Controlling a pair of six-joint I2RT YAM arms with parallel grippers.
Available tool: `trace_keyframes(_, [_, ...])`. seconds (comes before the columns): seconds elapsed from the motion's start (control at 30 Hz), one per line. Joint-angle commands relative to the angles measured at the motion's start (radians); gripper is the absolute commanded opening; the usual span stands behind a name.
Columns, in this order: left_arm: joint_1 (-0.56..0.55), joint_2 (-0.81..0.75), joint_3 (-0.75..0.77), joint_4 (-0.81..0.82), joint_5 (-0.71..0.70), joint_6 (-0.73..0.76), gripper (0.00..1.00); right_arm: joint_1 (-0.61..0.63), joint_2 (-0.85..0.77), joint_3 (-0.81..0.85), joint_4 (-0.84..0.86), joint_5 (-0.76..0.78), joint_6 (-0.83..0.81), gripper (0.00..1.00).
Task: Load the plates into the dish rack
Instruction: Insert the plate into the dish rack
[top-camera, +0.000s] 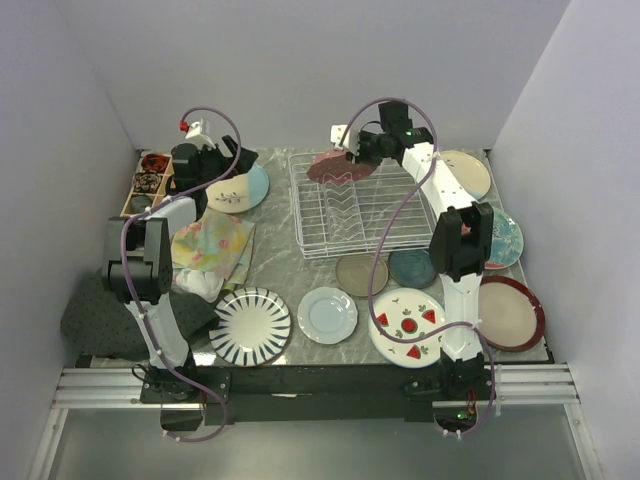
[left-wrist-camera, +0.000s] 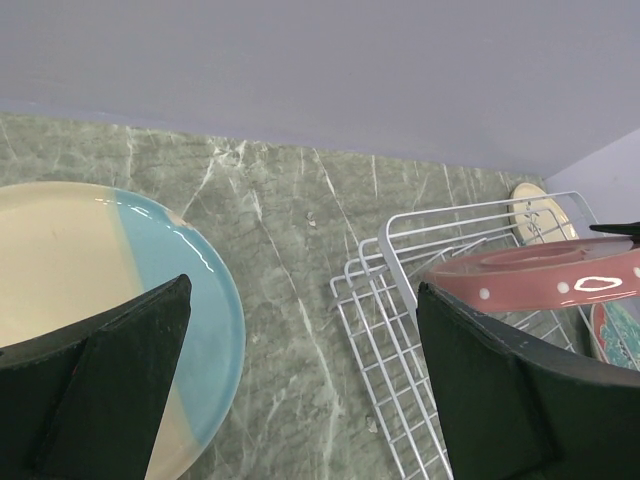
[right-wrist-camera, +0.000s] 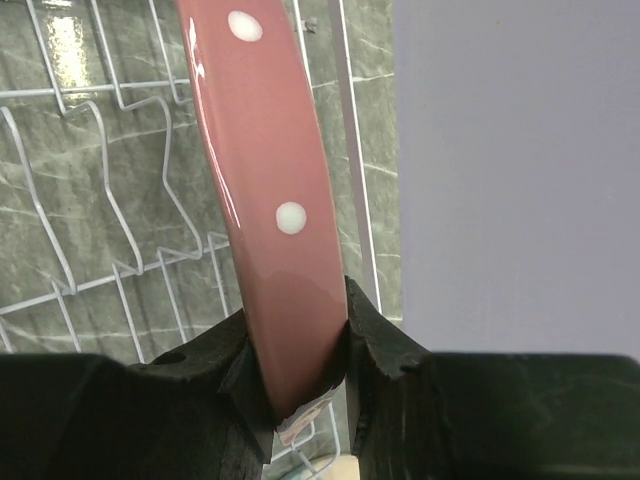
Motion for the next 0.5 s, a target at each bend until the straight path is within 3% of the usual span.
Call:
trace_keyframes(0.0, [0.004,-0.062,-0.001,0.030,0.017,0.034,0.99,0.013,-0.045,0.035,0.159,0.000,-0.043,0.06])
trace_keyframes(0.03, [0.004,-0.065,-0.002,0.025,0.015,0.040,0.99,0.014,-0.043,0.031,0.172,0.008,-0.038,0.18])
trace_keyframes(0.1, [0.002,-0.070,-0.003,0.013,0.009,0.051,0.99,0.020,-0.038,0.022,0.205,0.023,-0.022,0.32])
trace_keyframes(0.13, [0.002,-0.076,-0.004,0.010,0.004,0.054,0.99,0.020,-0.037,0.017,0.216,0.031,-0.014,0.44])
trace_keyframes(0.23, [0.002,-0.085,-0.004,0.002,0.000,0.063,0.99,0.028,-0.028,0.017,0.259,0.054,0.021,0.58])
trace_keyframes(0.33, [0.001,-0.094,-0.004,-0.005,-0.005,0.071,0.99,0.039,-0.029,0.023,0.307,0.084,0.070,0.66])
trace_keyframes(0.47, [-0.002,-0.107,0.001,-0.030,-0.020,0.084,0.99,0.048,-0.041,0.032,0.359,0.118,0.167,0.68])
